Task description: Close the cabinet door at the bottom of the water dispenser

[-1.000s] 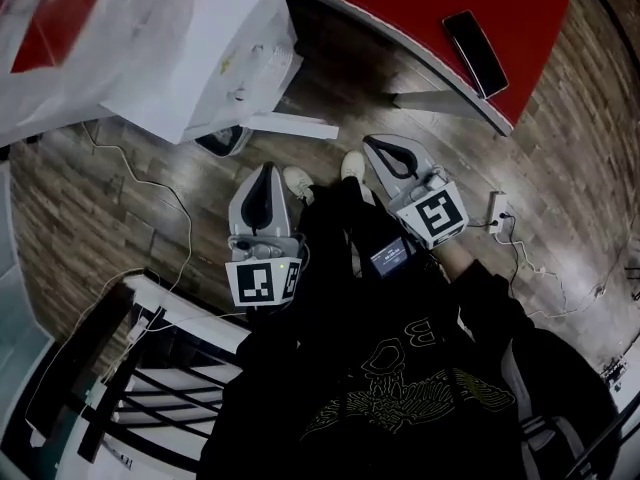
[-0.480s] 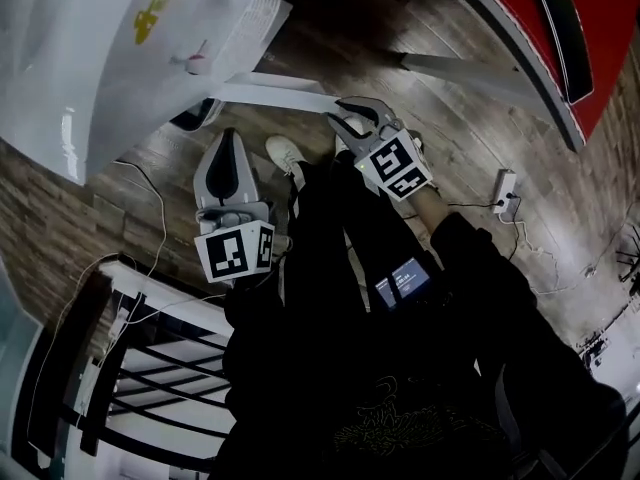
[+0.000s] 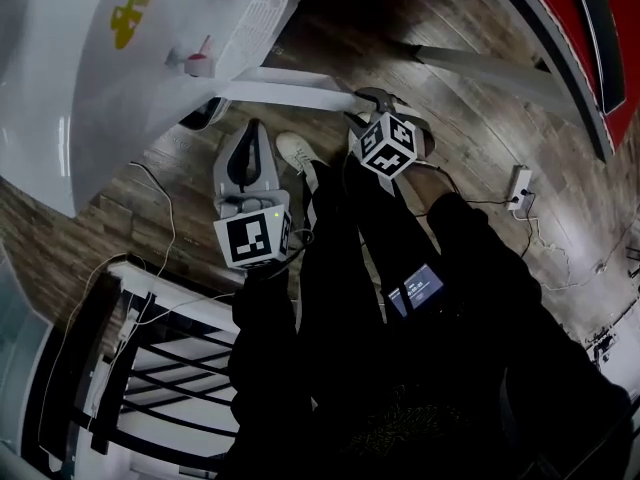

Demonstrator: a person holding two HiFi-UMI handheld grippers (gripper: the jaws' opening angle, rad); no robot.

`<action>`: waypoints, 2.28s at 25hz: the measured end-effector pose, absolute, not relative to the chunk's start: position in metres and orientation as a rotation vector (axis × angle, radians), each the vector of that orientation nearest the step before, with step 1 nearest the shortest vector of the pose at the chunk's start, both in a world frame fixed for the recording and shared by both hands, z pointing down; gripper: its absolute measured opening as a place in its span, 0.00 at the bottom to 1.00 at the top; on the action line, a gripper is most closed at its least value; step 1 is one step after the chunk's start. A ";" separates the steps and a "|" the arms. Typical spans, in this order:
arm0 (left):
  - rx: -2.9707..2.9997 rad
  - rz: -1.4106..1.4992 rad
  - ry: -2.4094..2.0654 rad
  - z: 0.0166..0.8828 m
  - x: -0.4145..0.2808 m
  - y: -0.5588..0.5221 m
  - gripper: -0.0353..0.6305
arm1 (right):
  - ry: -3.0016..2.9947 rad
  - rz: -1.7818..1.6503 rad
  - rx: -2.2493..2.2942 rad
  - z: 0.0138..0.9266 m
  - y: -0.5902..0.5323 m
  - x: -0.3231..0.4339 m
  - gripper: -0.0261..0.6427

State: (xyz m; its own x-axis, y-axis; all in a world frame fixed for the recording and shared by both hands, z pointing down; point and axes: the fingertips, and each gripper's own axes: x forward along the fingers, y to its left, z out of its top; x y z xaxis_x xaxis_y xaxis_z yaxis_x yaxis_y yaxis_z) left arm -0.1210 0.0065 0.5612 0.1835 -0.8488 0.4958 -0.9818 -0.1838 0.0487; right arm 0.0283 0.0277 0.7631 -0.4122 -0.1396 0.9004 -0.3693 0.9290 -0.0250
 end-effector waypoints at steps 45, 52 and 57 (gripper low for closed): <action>2.066 0.563 -1.693 0.566 -0.127 0.005 0.06 | -2.064 0.104 0.504 0.741 -0.228 -0.013 0.30; 2.309 0.207 -1.639 0.454 -0.094 -0.015 0.07 | -2.098 0.601 0.546 0.682 -0.122 0.044 0.14; 2.386 0.186 -1.593 0.372 -0.072 0.004 0.07 | -2.209 0.623 0.609 0.561 -0.046 0.056 0.04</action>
State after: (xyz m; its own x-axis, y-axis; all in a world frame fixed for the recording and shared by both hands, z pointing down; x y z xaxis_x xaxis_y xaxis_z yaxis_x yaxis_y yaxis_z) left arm -0.0717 0.0040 0.3719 0.3889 -0.8863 0.2515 -0.9204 -0.3618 0.1482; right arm 0.0560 -0.0460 0.5605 -0.6066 -0.2281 0.7616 -0.5926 0.7684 -0.2418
